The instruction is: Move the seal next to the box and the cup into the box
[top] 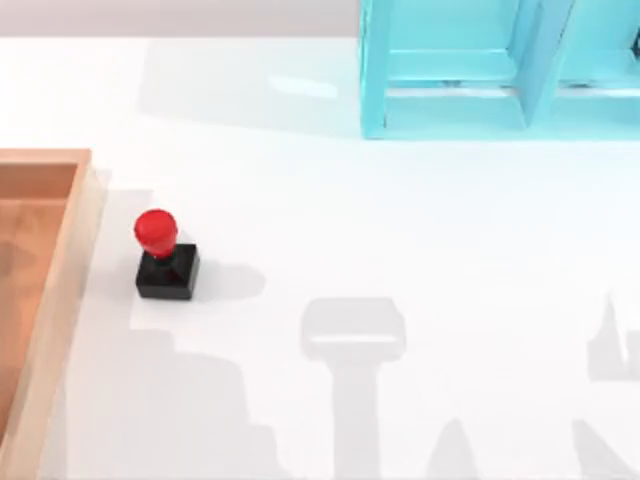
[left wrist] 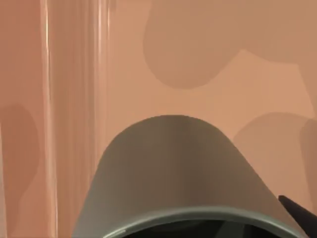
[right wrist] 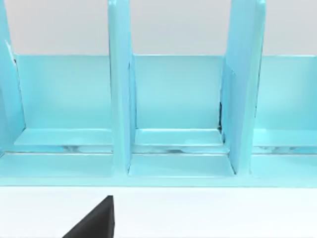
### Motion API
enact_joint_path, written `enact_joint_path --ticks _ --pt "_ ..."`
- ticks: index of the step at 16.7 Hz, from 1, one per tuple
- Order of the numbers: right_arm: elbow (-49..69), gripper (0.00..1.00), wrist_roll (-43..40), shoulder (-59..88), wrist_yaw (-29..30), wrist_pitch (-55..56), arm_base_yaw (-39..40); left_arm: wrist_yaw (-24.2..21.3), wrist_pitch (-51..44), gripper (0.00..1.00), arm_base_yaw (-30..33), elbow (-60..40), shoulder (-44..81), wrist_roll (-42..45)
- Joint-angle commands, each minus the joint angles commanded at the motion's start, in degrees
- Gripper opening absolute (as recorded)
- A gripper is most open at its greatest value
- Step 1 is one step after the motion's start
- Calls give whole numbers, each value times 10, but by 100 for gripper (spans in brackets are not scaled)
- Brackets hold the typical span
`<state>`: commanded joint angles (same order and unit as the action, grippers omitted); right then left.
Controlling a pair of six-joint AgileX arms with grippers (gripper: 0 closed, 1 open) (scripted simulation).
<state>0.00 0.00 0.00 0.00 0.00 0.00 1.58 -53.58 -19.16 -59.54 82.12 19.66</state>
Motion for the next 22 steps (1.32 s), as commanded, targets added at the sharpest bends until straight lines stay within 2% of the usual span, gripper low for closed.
enact_joint_path --ticks 3,6,11,22 --pt "0 100 0 0 0 0 0 -14 24 0 -10 55 10 11" --pt "0 100 0 0 0 0 0 -42 10 0 -11 108 14 18" --pt "0 100 0 0 0 0 0 -50 4 0 -11 120 18 20" --pt "0 100 0 0 0 0 0 -50 4 83 -11 120 18 20"
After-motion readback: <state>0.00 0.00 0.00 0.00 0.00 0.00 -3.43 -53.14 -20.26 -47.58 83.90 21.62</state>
